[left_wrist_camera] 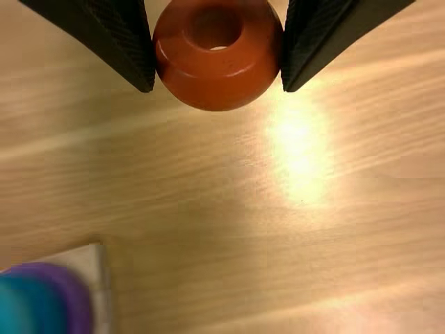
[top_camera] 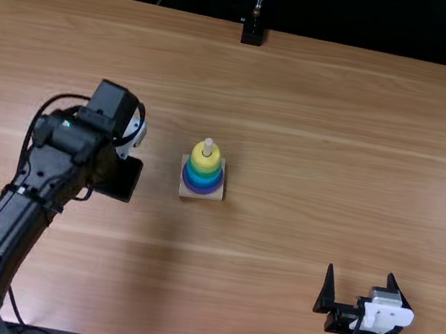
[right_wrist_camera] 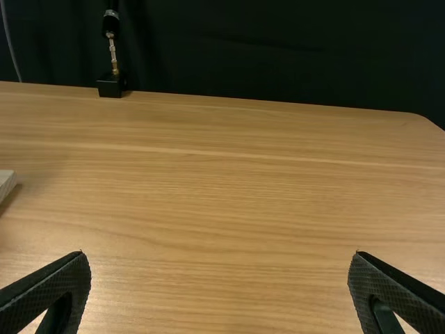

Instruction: Build the Hanoi tower: stack the rings onto the peg from bottom to top in this color order: purple, dark blue, light blue, dark green, light green, yellow, orange.

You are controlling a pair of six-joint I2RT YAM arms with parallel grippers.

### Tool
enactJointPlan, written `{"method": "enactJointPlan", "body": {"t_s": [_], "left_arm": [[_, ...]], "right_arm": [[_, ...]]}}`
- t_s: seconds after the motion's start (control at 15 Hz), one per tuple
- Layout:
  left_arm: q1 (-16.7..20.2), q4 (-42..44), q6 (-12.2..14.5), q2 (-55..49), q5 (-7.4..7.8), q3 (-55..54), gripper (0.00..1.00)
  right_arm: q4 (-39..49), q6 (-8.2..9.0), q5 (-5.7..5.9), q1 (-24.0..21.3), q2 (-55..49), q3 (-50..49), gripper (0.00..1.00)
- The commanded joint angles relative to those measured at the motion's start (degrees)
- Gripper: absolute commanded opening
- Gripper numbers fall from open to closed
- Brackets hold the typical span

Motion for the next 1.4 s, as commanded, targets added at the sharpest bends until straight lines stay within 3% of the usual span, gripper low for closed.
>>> {"method": "enactJointPlan", "body": {"t_s": [0.0, 0.27, 0.47, 0.73, 1.0, 1.33], "left_arm": [[0.24, -4.21, 0.06, 4.32, -0.14, 7.26, 0.0], [-0.9, -16.55, -0.05, 14.69, -0.04, 29.67, 0.0], [-3.45, -20.13, -0.15, 20.75, 0.28, 42.15, 0.0], [-7.49, -20.35, -5.53, 22.42, 0.81, 46.02, 0.0], [-11.27, -19.61, -5.74, 27.35, 0.91, 51.82, 0.0], [-12.85, -19.4, -5.85, 29.1, 0.91, 53.84, 0.0]], "right_arm": [[-3.91, -0.11, -0.32, -0.32, -0.73, -3.2, 1.0], [-3.91, -0.11, -0.32, -0.32, -0.73, -3.28, 1.0], [-3.91, -0.11, -0.32, -0.32, -0.73, -3.2, 1.0], [-3.91, -0.11, -0.32, -0.32, -0.73, -3.2, 1.0], [-3.91, -0.11, -0.32, -0.32, -0.73, -3.2, 1.0], [-3.91, -0.11, -0.32, -0.32, -0.73, -3.2, 1.0]]}}
